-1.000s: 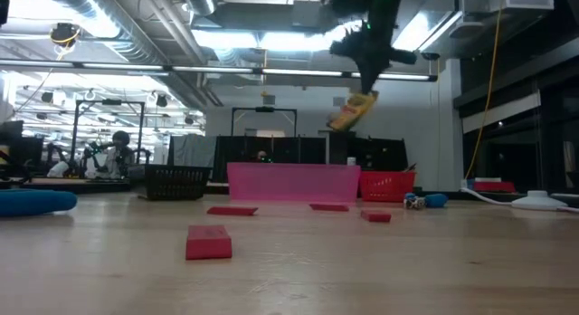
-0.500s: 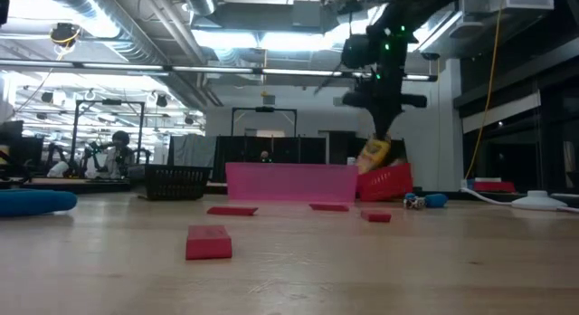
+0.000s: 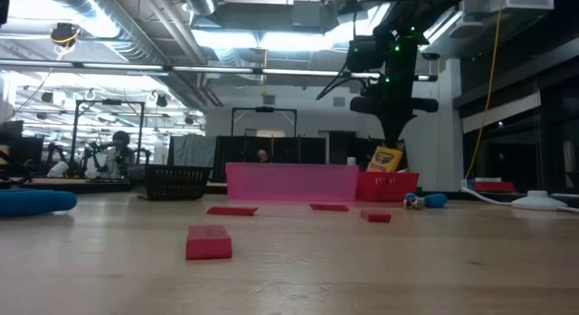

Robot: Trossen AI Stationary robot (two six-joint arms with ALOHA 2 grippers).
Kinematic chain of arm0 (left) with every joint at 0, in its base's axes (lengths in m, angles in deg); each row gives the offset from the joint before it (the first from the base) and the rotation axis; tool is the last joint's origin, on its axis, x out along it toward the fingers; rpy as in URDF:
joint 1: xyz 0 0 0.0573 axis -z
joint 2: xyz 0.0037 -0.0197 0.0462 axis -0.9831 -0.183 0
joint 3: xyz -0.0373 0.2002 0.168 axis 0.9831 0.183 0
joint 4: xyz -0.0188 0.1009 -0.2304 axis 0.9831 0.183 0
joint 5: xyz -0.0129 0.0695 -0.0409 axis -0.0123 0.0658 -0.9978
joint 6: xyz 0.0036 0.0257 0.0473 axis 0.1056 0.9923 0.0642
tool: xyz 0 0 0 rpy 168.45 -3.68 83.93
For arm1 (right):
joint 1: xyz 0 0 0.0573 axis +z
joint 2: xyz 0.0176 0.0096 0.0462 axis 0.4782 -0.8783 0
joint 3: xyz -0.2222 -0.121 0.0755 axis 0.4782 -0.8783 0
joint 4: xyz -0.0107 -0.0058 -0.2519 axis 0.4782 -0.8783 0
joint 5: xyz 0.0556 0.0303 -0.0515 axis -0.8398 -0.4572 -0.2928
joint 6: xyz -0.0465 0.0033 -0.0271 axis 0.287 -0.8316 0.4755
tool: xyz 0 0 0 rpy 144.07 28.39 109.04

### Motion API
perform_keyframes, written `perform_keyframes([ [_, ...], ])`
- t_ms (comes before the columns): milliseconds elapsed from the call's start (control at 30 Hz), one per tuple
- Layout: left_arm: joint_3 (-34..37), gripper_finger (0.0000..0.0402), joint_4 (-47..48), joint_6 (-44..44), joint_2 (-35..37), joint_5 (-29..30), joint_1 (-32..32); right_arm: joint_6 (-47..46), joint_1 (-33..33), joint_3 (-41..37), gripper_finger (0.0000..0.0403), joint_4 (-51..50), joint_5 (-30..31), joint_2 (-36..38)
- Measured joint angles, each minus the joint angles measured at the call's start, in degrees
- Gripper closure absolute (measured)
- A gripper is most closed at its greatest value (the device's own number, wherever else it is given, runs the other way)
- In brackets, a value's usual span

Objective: Pick & Place School Supplies
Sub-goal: Put the yellow crayon box into the red bin, then put the red eraser into the black bin

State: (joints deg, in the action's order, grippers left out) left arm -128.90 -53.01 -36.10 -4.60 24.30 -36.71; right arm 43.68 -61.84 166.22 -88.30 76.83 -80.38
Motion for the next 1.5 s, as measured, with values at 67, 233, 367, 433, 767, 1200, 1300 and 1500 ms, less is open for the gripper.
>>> perform_keyframes([
  [67, 0.0, 0.0222, -0.7, 0.0, 0.0, -0.3, 0.0, -1.3, 0.0, 0.0, 0.0348, 0.1, 1.6, 1.2],
  [233, 0.0, 0.0222, -2.7, 1.4, 0.0, -0.4, 0.0, -3.8, 0.0, 0.0, 0.0295, 1.9, 5.3, 6.4],
  [367, 0.0, 0.0222, -3.3, 2.5, 0.0, -0.4, 0.0, -5.3, 0.0, 0.0, 0.0265, 2.3, 6.3, 9.4],
  [433, 0.0, 0.0222, -3.3, 2.6, 0.0, -0.5, 0.0, -7.2, 0.0, 0.0, 0.0260, 0.9, 6.2, 10.2],
  [767, 0.0, 0.0222, 1.2, -0.7, -2.3, -0.7, 0.0, -6.2, 11.4, 0.1, 0.0284, -0.5, -11.6, 11.0],
  [1200, -3.8, 0.0222, 21.8, -2.0, -4.6, -5.4, -1.0, -12.2, 40.1, 0.1, 0.0287, 2.2, -13.6, 7.6],
  [1300, -8.3, 0.0221, 23.4, 7.4, -6.6, -6.6, -2.4, -7.8, 40.5, 0.1, 0.0286, 7.4, -12.9, 3.0],
  [1500, -18.2, 0.0221, 32.5, 15.7, -11.4, -5.0, -4.5, -7.1, 40.6, 0.0, 0.0286, 18.2, -17.7, -5.5],
])
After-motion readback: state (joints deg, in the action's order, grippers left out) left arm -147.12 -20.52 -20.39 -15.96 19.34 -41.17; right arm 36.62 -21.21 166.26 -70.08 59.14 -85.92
